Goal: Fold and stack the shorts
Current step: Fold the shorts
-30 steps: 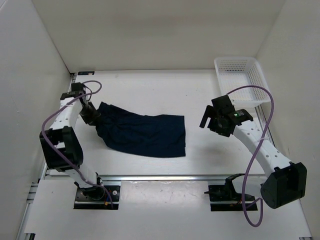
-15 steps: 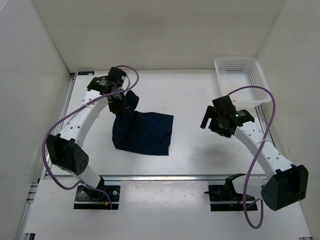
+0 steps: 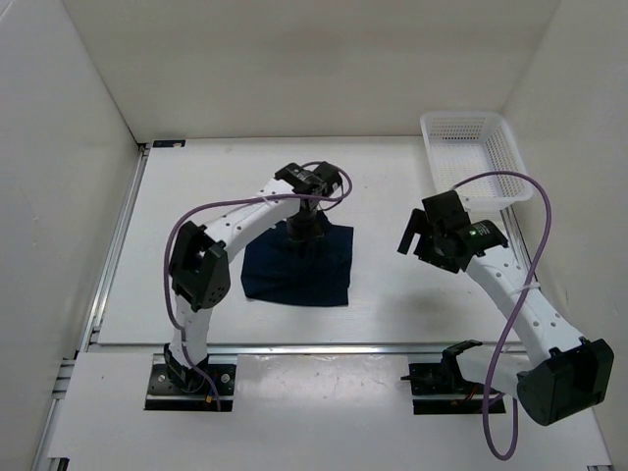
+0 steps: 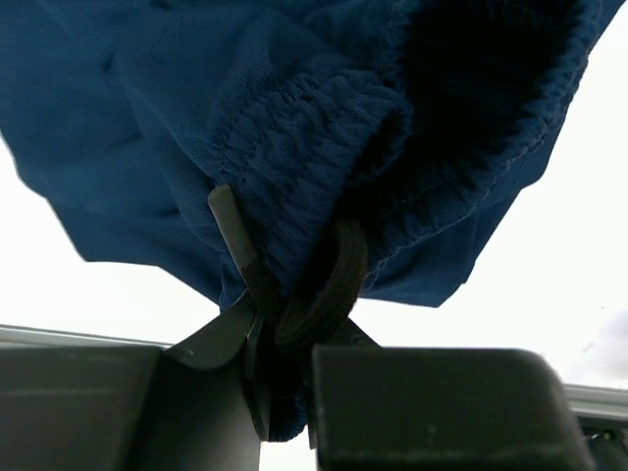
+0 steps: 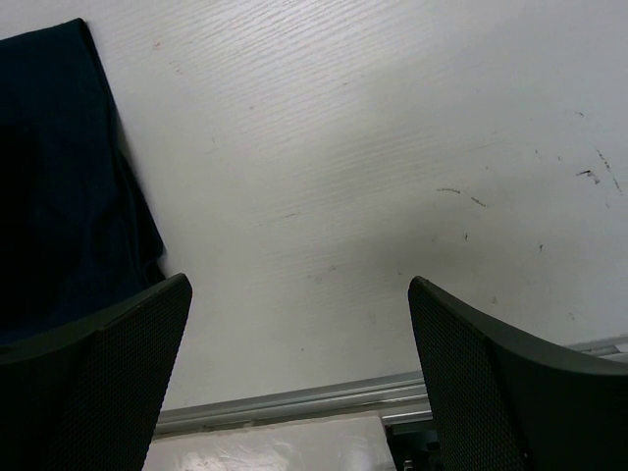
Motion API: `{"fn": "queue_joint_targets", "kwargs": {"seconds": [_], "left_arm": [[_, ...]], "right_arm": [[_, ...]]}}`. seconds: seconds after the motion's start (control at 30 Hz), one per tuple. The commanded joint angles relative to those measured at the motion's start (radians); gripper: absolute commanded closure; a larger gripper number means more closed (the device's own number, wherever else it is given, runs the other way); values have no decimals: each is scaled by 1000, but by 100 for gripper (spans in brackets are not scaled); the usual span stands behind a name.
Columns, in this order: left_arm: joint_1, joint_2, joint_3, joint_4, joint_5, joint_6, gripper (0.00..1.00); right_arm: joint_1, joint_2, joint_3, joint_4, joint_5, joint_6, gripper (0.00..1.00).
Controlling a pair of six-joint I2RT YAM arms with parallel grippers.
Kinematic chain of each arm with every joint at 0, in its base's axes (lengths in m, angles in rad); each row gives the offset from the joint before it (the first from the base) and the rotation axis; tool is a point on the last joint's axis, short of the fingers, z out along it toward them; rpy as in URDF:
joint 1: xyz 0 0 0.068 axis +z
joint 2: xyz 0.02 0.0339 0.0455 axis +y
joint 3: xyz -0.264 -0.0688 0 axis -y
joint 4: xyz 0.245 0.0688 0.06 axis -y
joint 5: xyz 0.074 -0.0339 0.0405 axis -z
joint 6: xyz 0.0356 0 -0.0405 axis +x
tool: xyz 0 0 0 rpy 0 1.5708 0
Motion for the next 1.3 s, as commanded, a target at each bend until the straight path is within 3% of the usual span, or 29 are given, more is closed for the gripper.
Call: {"fn": "queue_joint_targets", "kwargs": {"seconds": [0.0,0.07,0.13,0.17,0.2,0.27,0.33,0.4,0.43,0.6,0.73,0.8,1.03,1.27], "left_arm": [[-36,17,71,2,-15,-83,90],[-55,59,108,13,20,-96,90],[-65,94,137,54,118,-82,80],[-65,120,160,83,175,-17,65],[-75,131,178,105,251,13,59],[-75,140,243,77,263,57,50],[-46,98,252,66,263,70,20],[-4,6,220,76,292,105,19],[20,-30,200,86,338,117,12],[152,-235,79,129,373,166,12],[232,-352,-37,103,320,190,13],[279,-416,-93,103,320,200,14],[352,-533,-266,125,329,209,15],[381,-559,-294,134,341,219,15]], "right_arm": [[3,-25,-12,-15,28,1,5],[3,-25,-21,-15,28,1,5],[3,-25,-30,-15,28,1,5],[3,-25,-39,-15,28,1,5],[3,-25,-39,-15,28,1,5],[3,-36,-62,-15,28,1,5],[3,-36,-77,-6,16,1,5],[3,-45,-91,17,-10,-8,5],[3,-45,-104,30,-30,-8,5],[15,-16,-113,163,-228,-51,5],[76,111,-52,223,-305,-83,5],[100,153,-41,281,-426,-112,6],[135,339,-18,447,-580,-112,3],[158,466,48,501,-617,-112,4]]}}
